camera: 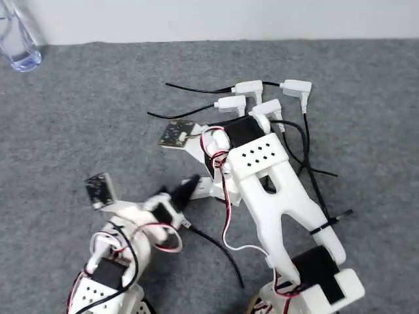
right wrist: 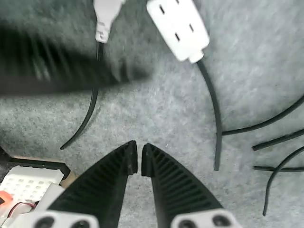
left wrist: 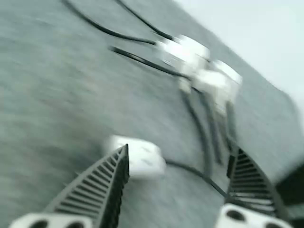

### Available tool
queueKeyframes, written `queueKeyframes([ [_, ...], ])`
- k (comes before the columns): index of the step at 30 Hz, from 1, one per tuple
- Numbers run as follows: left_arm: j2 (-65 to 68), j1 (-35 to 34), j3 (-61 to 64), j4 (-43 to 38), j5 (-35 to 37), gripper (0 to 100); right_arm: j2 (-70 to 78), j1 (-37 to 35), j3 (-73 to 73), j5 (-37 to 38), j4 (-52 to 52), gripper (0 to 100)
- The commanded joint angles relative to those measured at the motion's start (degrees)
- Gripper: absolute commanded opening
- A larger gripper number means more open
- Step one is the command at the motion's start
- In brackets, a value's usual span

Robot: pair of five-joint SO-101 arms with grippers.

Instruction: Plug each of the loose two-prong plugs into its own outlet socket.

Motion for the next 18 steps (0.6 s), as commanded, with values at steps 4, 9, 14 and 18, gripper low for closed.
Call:
queueKeyframes([
  [4,-0.3,-24.5,-1.3,0.4,-9.8,32,-4.6,0.7,-1.1,-0.6,-1.4,0.9],
  [9,-0.3,-40.0,-4.2,5.5,-15.6,32,-8.4,0.4,-0.4,-5.8,-1.8,1.4],
  [14,-0.3,-56.5,-8.0,13.7,-23.6,32,-7.6,0.3,2.7,-7.0,-4.2,14.3],
  [18,-0.3,-66.2,-7.4,15.4,-27.7,32,-6.3,-1.7,7.9,-6.9,-11.6,17.5],
])
